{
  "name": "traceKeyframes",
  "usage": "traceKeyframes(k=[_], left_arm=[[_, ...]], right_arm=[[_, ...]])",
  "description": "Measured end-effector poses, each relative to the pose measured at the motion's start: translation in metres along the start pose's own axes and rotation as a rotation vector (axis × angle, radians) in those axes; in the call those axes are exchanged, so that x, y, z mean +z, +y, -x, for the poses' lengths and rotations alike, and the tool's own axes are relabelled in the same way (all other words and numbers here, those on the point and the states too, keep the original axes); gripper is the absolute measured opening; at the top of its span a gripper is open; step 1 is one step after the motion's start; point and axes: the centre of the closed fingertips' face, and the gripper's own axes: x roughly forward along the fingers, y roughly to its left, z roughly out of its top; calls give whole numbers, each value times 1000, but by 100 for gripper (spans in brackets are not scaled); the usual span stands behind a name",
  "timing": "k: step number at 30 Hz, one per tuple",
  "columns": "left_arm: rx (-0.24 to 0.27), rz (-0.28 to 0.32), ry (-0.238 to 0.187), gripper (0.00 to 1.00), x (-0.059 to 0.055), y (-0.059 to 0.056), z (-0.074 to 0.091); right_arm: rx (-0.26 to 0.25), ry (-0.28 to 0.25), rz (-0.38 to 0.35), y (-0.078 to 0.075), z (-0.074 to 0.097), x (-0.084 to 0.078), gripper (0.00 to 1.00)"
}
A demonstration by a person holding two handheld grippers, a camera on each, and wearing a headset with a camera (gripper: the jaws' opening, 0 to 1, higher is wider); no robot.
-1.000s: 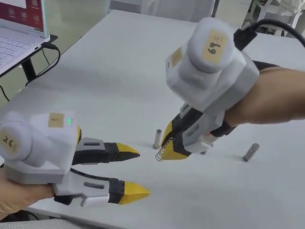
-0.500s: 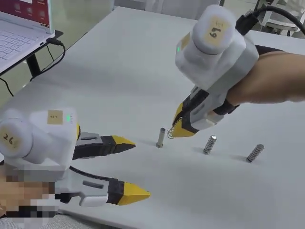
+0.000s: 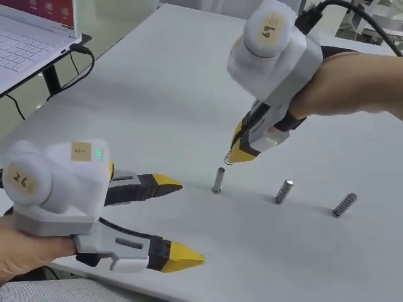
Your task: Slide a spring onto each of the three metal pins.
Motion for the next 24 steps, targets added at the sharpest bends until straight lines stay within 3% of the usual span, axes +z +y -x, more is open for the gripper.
traceKeyframes(k=[19, 24], left_arm=[[13, 9, -6, 70, -1, 4, 2], [13, 14, -11, 69, -1, 4, 4]], right_arm=[[50, 57, 5, -4, -29, -4, 8], [43, 76, 12, -6, -33, -7, 8]])
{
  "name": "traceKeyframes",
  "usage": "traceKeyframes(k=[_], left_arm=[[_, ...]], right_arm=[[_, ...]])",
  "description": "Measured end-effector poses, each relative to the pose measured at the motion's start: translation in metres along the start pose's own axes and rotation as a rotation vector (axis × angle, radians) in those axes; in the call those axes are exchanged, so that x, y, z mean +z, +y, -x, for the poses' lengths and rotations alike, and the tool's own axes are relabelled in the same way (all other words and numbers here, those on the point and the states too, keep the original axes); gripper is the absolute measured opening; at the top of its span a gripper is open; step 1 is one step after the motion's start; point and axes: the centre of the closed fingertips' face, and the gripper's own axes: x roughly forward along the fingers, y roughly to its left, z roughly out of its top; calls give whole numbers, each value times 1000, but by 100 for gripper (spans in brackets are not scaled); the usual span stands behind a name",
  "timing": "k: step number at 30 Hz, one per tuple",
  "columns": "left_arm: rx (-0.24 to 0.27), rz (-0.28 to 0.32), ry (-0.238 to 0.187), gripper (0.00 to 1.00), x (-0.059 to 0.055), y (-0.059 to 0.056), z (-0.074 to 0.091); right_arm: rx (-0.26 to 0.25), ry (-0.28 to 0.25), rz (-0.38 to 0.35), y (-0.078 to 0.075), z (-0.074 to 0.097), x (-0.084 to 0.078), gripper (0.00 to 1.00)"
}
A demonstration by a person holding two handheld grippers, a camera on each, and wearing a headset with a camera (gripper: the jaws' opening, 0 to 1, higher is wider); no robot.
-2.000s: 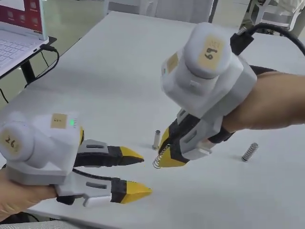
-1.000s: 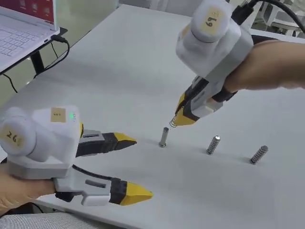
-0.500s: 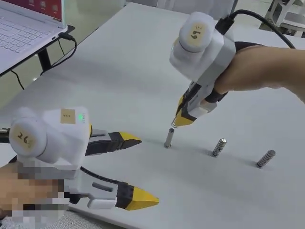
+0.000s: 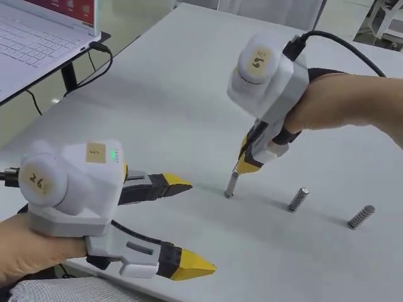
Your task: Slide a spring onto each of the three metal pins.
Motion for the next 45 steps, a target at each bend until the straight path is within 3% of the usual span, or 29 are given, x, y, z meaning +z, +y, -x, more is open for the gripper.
traceKeyframes(k=[13, 26, 45], left_arm=[[2, 11, 1, 68, -4, 2, 3], [3, 14, 5, 67, -5, 2, 5], [9, 18, 5, 66, -5, 2, 7]], right_arm=[[22, 12, -8, 3, -8, 0, 8], [37, 41, -11, 5, -27, -3, 9], [45, 43, -37, 12, -51, -8, 9]])
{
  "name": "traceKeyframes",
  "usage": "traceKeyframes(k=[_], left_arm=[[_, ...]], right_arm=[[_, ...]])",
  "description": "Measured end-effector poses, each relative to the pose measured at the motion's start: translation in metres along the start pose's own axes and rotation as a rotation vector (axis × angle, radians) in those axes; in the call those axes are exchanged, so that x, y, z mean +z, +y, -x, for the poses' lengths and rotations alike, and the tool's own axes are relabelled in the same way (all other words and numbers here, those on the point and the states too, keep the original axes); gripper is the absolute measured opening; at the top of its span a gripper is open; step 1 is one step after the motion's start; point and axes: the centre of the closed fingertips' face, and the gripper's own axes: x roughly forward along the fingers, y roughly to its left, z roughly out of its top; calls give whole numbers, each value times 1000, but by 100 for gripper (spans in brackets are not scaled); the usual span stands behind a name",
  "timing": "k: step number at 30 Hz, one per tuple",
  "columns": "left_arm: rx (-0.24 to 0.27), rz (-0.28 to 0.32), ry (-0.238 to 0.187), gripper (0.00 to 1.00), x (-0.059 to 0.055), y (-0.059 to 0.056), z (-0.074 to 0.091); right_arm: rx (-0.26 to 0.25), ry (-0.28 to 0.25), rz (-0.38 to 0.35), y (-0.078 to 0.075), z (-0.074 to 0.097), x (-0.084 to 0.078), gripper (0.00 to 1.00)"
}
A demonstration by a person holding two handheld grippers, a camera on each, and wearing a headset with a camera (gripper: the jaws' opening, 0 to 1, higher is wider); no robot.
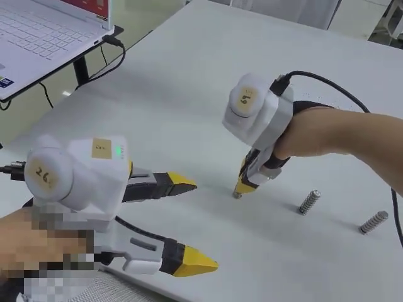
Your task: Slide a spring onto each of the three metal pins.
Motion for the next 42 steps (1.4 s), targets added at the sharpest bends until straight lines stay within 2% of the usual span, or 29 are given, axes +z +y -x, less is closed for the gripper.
traceKeyframes(k=[12, 20, 24, 31, 42], left_arm=[[-2, -3, 8, 66, 0, 0, -1], [-3, -1, 10, 66, -1, 1, 0], [-5, -3, 12, 66, -1, 0, -1], [-6, -6, 19, 66, 0, 1, -1], [-14, -18, 34, 67, 3, 3, -5]], right_arm=[[4, -11, -10, 1, -5, 0, 10], [-2, -29, -20, -3, -6, -1, 17], [-12, -36, -29, -6, -5, -3, 22], [-22, -57, -57, -10, -3, -10, 25], [-32, -112, -112, -2, 6, -23, 27]])
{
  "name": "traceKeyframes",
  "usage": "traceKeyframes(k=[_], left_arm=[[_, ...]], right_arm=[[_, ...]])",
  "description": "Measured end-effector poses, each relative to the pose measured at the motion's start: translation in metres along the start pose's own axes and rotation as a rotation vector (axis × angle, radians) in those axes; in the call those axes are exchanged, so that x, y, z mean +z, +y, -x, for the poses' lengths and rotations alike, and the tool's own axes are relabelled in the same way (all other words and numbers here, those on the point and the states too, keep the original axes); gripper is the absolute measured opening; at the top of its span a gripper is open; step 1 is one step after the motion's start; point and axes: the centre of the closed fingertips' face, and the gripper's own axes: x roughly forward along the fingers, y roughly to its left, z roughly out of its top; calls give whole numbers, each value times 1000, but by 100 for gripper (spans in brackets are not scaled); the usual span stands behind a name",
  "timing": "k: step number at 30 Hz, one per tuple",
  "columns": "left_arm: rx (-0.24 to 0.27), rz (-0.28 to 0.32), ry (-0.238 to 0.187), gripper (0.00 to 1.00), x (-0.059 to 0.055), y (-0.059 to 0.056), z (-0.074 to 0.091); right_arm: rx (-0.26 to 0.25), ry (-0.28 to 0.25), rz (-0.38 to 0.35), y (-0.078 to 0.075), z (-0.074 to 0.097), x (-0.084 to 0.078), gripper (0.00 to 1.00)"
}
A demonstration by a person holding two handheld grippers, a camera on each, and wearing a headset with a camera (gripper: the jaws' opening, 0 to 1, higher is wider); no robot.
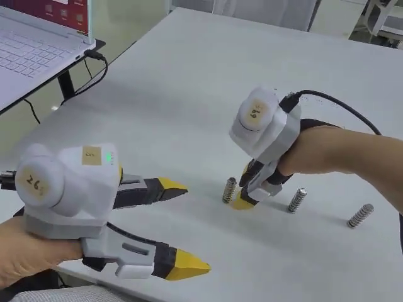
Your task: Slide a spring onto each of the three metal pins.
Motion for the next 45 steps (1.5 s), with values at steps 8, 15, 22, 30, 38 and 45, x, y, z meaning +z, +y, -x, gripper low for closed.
traceKeyframes(k=[8, 15, 22, 30, 38, 45], left_arm=[[-1, -3, 10, 67, 1, 1, -2], [-1, 1, 17, 68, -2, 0, -5], [-7, 8, 16, 68, -2, -3, -8], [-11, 14, 15, 69, -3, -6, -10], [-14, 15, 12, 69, 0, -7, -13], [-13, 17, 9, 70, 2, -8, -16]], right_arm=[[-2, -80, -55, 16, 13, -5, 30], [-18, -139, -80, 30, 23, -10, 32], [-24, -242, -133, 48, 38, -8, 34], [-48, -284, -164, 61, 45, -25, 35], [-84, -341, -226, 63, 61, -43, 37], [-120, -397, -280, 65, 79, -56, 37]])
